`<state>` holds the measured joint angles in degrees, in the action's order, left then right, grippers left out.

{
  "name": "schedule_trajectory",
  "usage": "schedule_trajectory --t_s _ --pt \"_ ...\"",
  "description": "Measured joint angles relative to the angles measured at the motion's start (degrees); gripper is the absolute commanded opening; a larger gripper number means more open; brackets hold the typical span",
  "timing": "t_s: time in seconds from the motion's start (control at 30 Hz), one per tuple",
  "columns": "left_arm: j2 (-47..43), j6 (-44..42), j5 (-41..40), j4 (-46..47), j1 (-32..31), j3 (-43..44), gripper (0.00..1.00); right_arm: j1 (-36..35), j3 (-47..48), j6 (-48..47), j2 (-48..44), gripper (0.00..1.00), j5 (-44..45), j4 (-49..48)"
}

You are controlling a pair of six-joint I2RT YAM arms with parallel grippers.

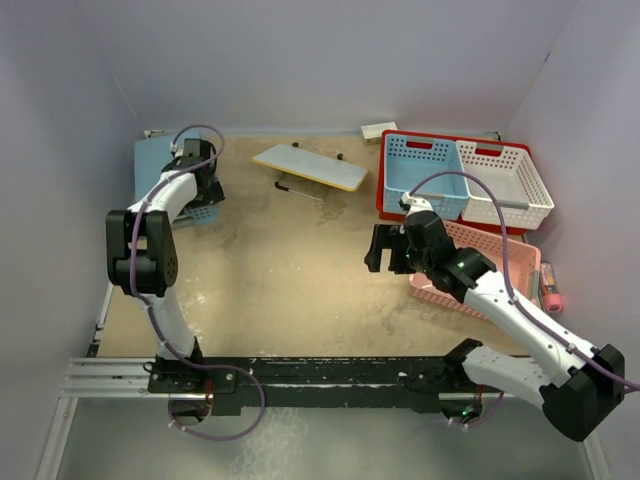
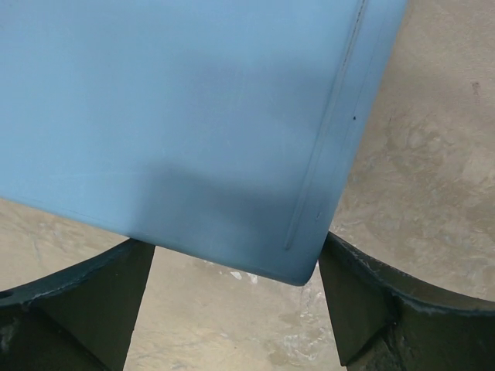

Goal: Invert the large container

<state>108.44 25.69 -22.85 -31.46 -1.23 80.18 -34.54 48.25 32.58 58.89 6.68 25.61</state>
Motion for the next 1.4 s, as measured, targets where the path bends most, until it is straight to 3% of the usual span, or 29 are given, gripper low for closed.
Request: schedule_trajectory --t_s 0.2,0.33,0.57,0.77,0.87,0.97,1.17,1.23,1.33,1.4 --pt "0.2 -2.4 -0.2 -3.4 0.1 3.4 0.83 0.0 0.0 -0.6 -2.4 1.0 3.4 2.8" --pt "-7.1 -2.8 -1.0 -6.2 -2.7 1.7 0.83 0.0 1.6 -1.6 -2.8 1.0 9.2 6.1" --pt "-27.1 -1.2 -0.3 -6.7 -20.0 -5.0 0.83 -0.1 6.9 -1.3 -3.3 1.0 26.1 8.7" --pt "-35.7 3.6 6.9 -1.7 -30.3 -18.9 0.83 -0.1 7.4 1.6 -2.9 1.0 37.2 13.6" --pt "-38.8 6.2 12.3 1.6 -33.0 -25.5 0.83 -0.1 7.3 3.3 -1.8 1.0 38.8 15.9" --pt "-39.1 7.4 14.7 3.8 -33.5 -26.4 0.83 -0.1 5.8 4.7 -0.3 0.95 37.8 15.5" --pt "-39.1 8.2 16.1 7.3 -33.5 -26.3 0.83 0.0 0.7 5.0 6.8 0.91 27.7 10.3" --pt "-39.1 8.3 16.2 7.7 -33.5 -26.3 0.83 -0.1 -0.9 5.0 9.5 0.82 25.3 8.0" --pt "-39.5 8.3 16.1 7.9 -33.5 -26.3 0.84 -0.1 -2.8 4.5 12.0 0.58 23.0 4.8" --pt "-40.0 8.5 15.7 7.8 -33.5 -26.3 0.84 -0.1 -3.7 4.1 13.1 0.37 21.5 3.1"
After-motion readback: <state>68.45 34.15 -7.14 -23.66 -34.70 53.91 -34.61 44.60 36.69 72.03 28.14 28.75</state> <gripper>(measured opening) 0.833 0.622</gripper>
